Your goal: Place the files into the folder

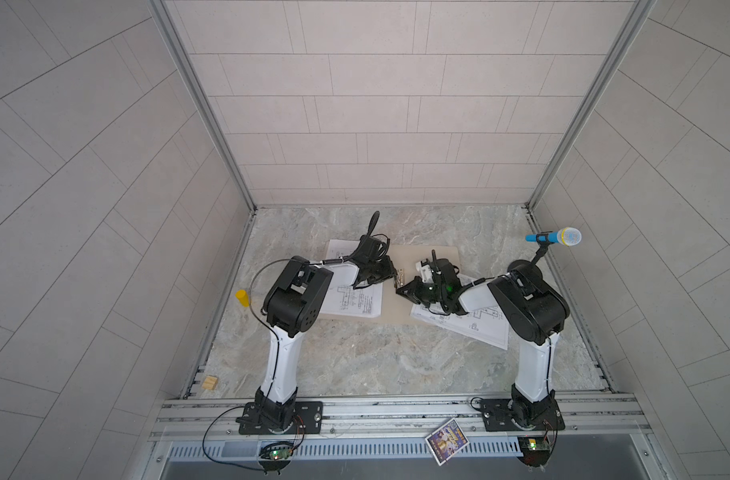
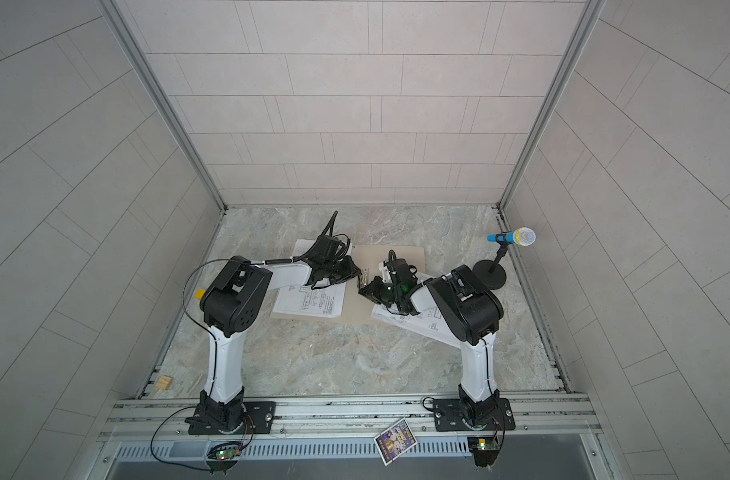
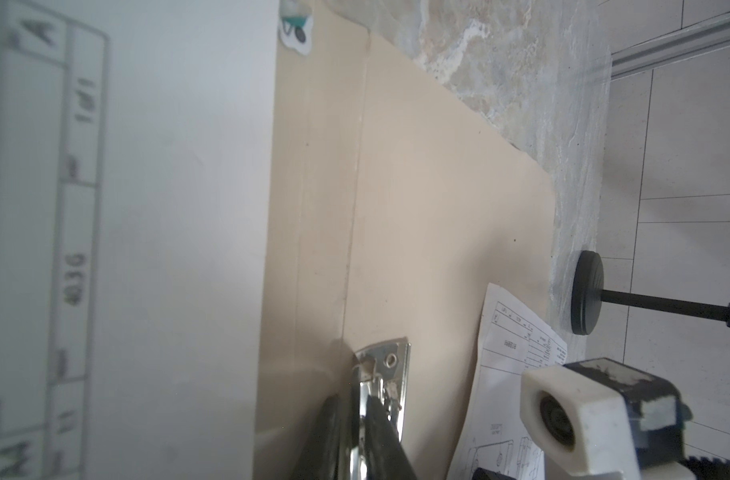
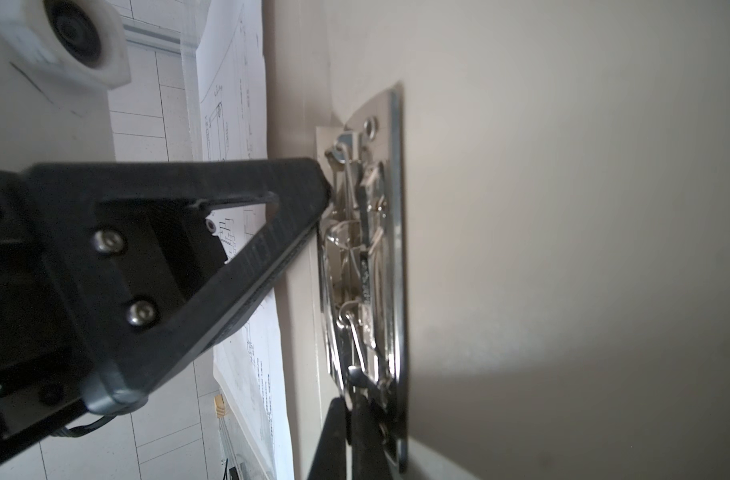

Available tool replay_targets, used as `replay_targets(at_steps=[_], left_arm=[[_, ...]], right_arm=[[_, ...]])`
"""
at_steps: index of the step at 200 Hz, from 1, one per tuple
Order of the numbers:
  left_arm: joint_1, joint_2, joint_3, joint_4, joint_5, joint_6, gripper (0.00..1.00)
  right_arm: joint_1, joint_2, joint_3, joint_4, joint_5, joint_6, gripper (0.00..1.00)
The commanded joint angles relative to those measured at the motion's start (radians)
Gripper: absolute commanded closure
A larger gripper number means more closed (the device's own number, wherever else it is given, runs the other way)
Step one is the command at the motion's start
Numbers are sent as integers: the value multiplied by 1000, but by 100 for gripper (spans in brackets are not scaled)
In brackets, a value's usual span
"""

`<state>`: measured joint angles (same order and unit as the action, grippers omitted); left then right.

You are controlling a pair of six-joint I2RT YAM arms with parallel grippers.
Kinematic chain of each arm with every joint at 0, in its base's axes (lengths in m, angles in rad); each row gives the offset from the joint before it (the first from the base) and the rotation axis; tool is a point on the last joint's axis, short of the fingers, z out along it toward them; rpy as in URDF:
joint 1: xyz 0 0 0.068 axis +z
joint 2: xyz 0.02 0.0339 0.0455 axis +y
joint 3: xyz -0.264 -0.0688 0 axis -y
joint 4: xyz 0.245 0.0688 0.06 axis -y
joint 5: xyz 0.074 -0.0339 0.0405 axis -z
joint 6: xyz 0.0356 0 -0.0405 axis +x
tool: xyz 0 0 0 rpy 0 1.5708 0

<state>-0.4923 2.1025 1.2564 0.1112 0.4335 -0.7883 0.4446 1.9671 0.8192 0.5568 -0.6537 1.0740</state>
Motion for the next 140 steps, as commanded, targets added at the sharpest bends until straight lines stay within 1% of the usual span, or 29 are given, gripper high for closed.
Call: replay_targets(at_steps=[1, 21, 63, 66, 72, 100, 125, 140], left_arm=[[-9, 40, 1, -113, -31, 33, 83], [-17, 42, 18, -153, -62, 58, 89], [-26, 60, 41, -182, -85, 58, 98], [-26, 61, 41, -183, -88, 83, 99], [-29, 63, 41, -185, -94, 92, 100], [-37, 68, 47, -197, -102, 116, 100], [-36, 75, 46, -204, -102, 126, 100], [-37, 79, 47, -205, -98, 132, 100]], right_arm=[[10, 61, -43, -237, 83, -8, 100], [11, 59, -43, -240, 83, -12, 100], [11, 43, -48, -254, 82, -25, 100], [11, 41, -48, -257, 83, -27, 100], [11, 37, -47, -268, 87, -35, 100], [7, 44, -29, -340, 113, -78, 100], [-15, 59, -57, -318, 144, -47, 100], [-15, 59, -62, -325, 162, -49, 100]])
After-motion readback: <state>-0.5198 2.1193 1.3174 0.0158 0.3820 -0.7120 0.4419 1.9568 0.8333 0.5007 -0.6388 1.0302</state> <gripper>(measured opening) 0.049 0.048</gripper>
